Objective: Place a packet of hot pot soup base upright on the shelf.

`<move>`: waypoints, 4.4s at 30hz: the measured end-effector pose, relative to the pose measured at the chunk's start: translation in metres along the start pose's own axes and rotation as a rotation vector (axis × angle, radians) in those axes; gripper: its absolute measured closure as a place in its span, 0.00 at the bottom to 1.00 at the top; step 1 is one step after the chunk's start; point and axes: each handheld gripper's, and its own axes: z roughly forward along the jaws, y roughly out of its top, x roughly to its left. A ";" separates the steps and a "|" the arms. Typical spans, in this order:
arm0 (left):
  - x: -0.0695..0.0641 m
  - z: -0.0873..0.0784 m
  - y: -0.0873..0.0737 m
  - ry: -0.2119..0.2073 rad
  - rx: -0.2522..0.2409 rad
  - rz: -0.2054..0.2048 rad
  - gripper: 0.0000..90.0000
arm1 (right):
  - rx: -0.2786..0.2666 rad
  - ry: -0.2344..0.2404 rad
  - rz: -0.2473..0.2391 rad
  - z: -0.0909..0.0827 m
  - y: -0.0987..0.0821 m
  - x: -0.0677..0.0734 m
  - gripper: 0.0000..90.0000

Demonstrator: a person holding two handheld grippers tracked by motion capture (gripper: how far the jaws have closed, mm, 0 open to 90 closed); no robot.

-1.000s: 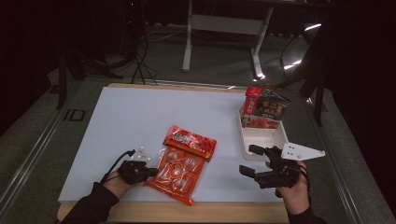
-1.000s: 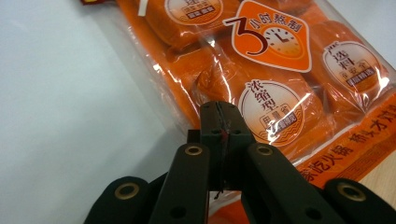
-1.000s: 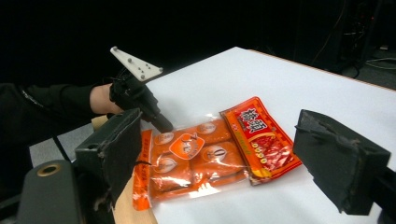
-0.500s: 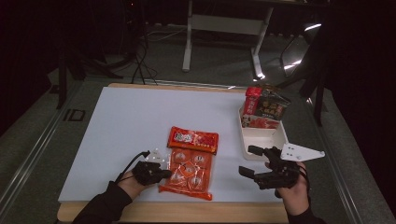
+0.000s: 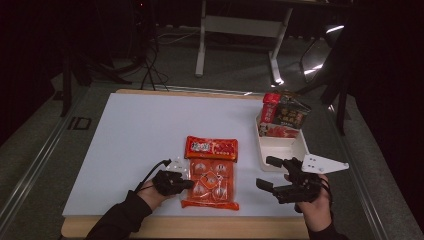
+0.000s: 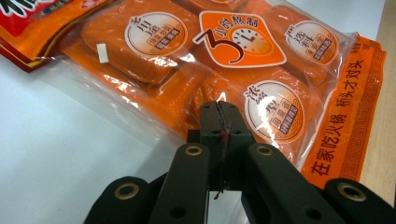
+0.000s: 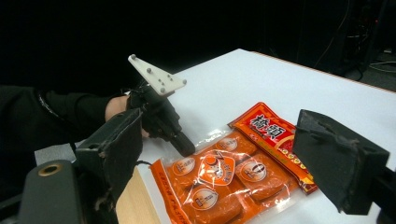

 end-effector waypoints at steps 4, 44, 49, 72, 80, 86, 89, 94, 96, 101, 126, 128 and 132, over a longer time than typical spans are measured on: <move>0.006 -0.003 0.004 0.044 -0.020 -0.019 1.00 | 0.000 -0.002 -0.005 0.001 0.000 0.000 0.18; 0.002 0.017 0.019 0.064 -0.012 -0.032 1.00 | 0.002 0.000 -0.017 -0.001 -0.001 -0.001 0.20; 0.011 0.008 0.022 0.070 -0.035 -0.086 0.85 | 0.002 -0.009 -0.028 -0.001 0.000 0.001 0.20; 0.072 0.022 0.054 0.117 -0.122 -0.199 0.55 | 0.016 -0.069 -0.068 -0.005 -0.008 0.009 0.15; 0.096 0.034 0.062 0.117 -0.113 -0.247 0.52 | 0.021 -0.090 -0.096 0.000 -0.009 0.013 0.12; 0.105 0.046 0.064 0.098 -0.097 -0.276 0.51 | 0.038 -0.072 -0.108 0.003 -0.009 0.016 0.12; 0.102 0.053 0.066 0.080 -0.069 -0.250 0.53 | 0.040 -0.071 -0.102 0.003 -0.009 0.016 0.12; 0.098 0.060 0.069 0.019 -0.064 -0.249 0.63 | 0.048 -0.067 -0.086 0.003 -0.009 0.015 0.12; 0.097 0.062 0.071 -0.007 -0.054 -0.256 0.65 | 0.053 -0.066 -0.092 0.004 -0.009 0.015 0.12; 0.093 0.065 0.075 -0.008 -0.026 -0.231 0.75 | 0.055 -0.066 -0.081 0.005 -0.010 0.014 0.12; 0.056 0.017 0.098 -0.002 -0.151 -0.113 1.00 | 0.081 -0.123 -0.058 0.003 -0.010 0.007 0.16; 0.054 0.015 0.098 -0.004 -0.158 -0.111 1.00 | 0.088 -0.126 -0.061 0.004 -0.010 0.007 0.16; 0.041 -0.002 0.102 -0.002 -0.194 -0.078 1.00 | 0.098 -0.134 -0.065 0.004 -0.010 0.009 0.16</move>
